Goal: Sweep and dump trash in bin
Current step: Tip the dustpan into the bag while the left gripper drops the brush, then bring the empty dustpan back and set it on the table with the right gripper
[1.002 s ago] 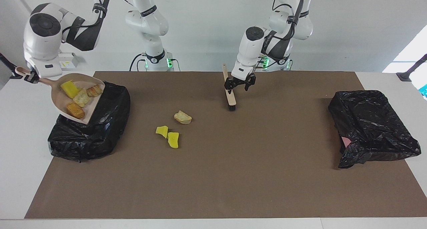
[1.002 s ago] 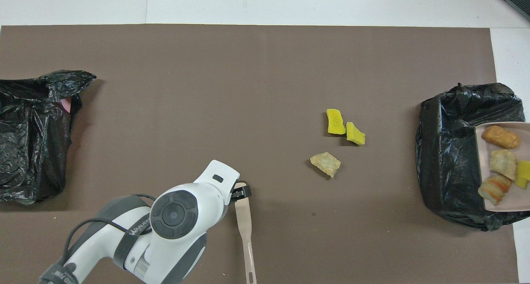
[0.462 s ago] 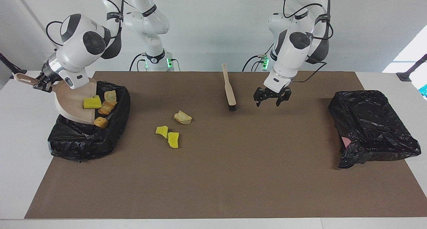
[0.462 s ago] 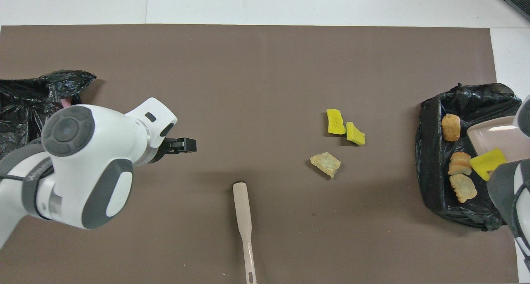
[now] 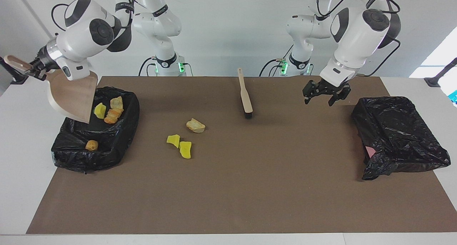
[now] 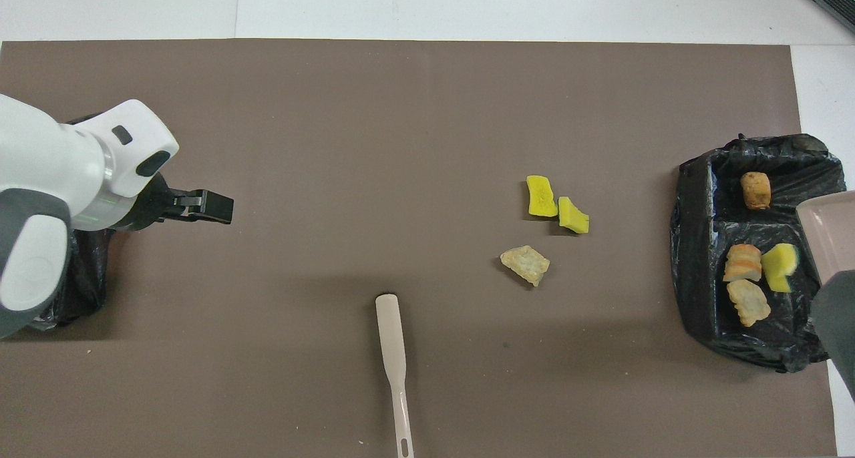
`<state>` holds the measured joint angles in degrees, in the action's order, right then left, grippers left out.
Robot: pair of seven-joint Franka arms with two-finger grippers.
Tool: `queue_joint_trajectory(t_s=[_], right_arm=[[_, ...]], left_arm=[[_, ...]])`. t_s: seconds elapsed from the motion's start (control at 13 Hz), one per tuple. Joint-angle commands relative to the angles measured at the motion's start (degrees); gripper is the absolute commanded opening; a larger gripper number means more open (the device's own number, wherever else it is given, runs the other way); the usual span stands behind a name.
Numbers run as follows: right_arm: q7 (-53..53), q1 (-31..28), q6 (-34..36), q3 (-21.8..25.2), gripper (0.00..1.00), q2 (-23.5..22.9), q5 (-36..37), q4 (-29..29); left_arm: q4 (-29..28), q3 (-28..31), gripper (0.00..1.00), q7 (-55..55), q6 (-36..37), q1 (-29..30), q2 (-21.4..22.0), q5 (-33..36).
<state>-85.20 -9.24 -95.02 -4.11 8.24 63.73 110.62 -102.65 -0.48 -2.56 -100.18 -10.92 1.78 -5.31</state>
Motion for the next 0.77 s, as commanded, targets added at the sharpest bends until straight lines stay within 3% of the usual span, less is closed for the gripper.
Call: queue_joint_trajectory(t_s=[0.0, 0.15, 0.31, 0.62, 0.69], right_arm=[[10.27, -0.07, 8.77, -5.88, 0.00, 0.90, -3.69, -2.50], [22.30, -0.07, 13.70, -10.29, 0.00, 0.90, -9.91, -5.40], [30.85, -0.16, 15.13, -14.51, 0.00, 0.90, -18.59, -6.12], [57.79, 0.19, 11.27, -14.87, 0.00, 0.29, -40.46, -6.90], [67.87, 2.89, 11.17, -15.05, 0.00, -0.58, -44.70, -7.43]], left_arm=[[5.16, -0.58, 1.00, 5.02, 7.52, 3.44, -0.64, 2.66], [7.90, -0.58, 1.00, 4.76, 10.96, 4.06, -0.81, 2.85], [7.12, -0.58, 1.00, 4.67, 10.54, 4.76, -0.55, 2.85], [8.77, -0.49, 1.00, 4.67, 12.63, 5.03, -0.81, 3.20], [9.57, -0.58, 1.00, 4.50, 13.16, 5.11, -0.81, 3.29]])
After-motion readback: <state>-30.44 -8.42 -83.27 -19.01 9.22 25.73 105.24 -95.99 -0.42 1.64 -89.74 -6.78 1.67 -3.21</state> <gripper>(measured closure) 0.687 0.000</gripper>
